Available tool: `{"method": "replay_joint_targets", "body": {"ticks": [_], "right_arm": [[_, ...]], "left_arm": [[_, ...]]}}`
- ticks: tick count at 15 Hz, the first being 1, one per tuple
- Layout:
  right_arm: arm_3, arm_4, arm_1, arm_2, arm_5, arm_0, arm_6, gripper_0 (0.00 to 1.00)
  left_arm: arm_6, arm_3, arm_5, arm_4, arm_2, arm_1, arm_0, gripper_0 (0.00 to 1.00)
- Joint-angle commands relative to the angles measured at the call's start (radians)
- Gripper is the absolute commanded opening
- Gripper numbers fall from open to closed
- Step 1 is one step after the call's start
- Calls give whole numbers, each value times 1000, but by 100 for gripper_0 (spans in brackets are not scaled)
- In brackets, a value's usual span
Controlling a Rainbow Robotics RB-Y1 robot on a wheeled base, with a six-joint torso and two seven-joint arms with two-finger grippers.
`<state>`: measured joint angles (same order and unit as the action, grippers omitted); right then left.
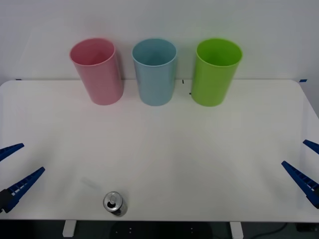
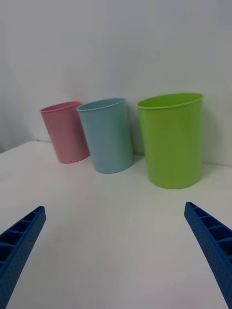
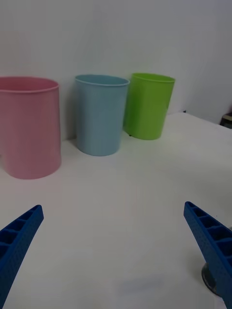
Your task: Grasp the object on the table and drop it into the matching bin: aluminum can to the light blue bin, PET bottle to the pink bin.
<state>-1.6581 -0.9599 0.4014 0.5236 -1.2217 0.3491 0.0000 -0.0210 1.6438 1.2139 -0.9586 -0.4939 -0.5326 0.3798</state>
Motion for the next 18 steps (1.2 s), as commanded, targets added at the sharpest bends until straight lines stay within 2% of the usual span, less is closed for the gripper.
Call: {"method": "replay_joint_targets", "body": {"ticks": [1, 5, 7, 12, 15, 18], "right_arm": [[0, 0, 0, 0, 0, 0, 0, 100], [0, 0, 0, 0, 0, 0, 0, 100], [0, 0, 0, 0, 0, 0, 0, 100], [0, 0, 0, 0, 0, 0, 0, 100], [0, 0, 0, 0, 0, 0, 0, 100], [0, 0, 0, 0, 0, 0, 0, 100]], "left_arm": [[-11, -4, 7, 3, 29, -44, 24, 100], [-31, -12, 9, 3, 75, -69, 50, 100], [-97, -64, 27, 8, 87, -86, 47, 100], [-240, -213, 70, 73, 230, -231, -10, 100], [-304, -279, 125, 64, 282, -241, -62, 100], [-372, -282, 128, 44, 327, -241, -73, 100]]}}
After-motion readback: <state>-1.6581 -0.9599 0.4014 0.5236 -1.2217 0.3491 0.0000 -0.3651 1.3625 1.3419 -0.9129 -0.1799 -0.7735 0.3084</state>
